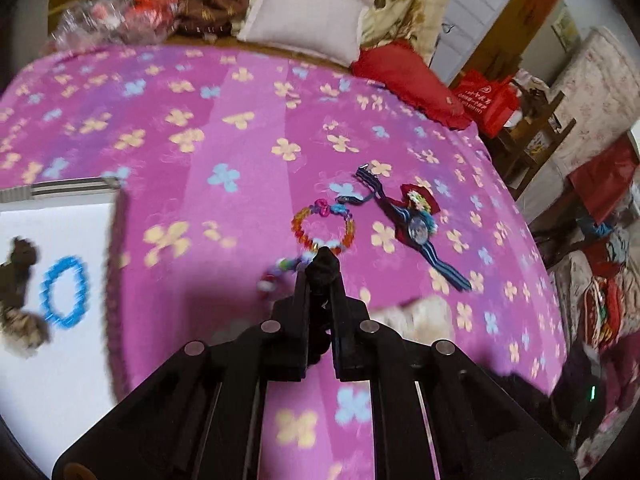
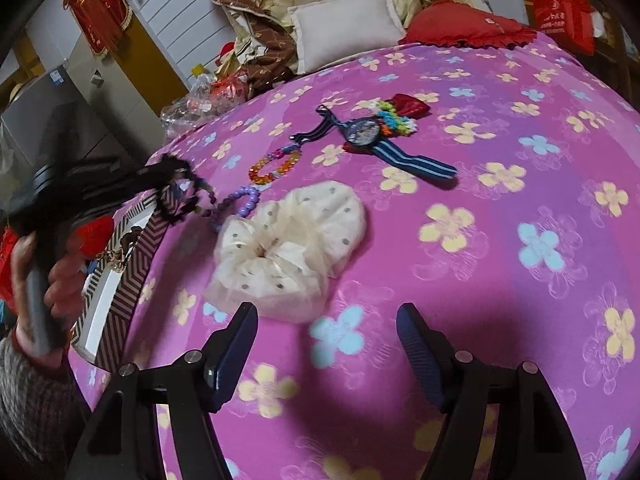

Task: Organize jewelry
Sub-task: 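Grasp the cream polka-dot scrunchie with the right tool while the left tool grasps the black hair tie, then carry the scrunchie and hair tie into the white tray and open both tools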

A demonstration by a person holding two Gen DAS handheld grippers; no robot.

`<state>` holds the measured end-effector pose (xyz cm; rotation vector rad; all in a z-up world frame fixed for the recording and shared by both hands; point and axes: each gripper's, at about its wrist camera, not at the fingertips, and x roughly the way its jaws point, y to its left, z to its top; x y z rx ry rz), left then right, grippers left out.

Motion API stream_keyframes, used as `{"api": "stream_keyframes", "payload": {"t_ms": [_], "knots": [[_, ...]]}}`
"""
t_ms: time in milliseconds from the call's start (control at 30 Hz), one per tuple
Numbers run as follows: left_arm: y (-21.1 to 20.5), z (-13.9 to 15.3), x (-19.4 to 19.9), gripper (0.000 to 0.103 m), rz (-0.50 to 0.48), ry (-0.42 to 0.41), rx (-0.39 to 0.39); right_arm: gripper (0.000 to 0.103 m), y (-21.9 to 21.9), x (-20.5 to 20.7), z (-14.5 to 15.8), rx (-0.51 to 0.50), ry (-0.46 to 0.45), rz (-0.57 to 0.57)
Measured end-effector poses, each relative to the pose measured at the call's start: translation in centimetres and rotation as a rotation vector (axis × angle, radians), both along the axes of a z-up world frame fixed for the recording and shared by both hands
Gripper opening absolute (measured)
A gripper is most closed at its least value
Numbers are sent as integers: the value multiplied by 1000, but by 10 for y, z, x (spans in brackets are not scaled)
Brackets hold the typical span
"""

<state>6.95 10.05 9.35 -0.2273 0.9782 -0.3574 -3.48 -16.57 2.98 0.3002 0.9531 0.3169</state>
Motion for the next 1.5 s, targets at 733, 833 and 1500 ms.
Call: {"api": "stream_keyframes", "payload": {"t_ms": [733,833,1500], "knots": [[40,-75,-29,22,-27,159,-56,23,51,56,-6,-196,77,-69],[39,-72,-30,5,-34,144,-73,18,48,52,3,-192,57,-89],[159,3,-86,5,173,5,-166,16,136,21,111,-125,-110,91]]}}
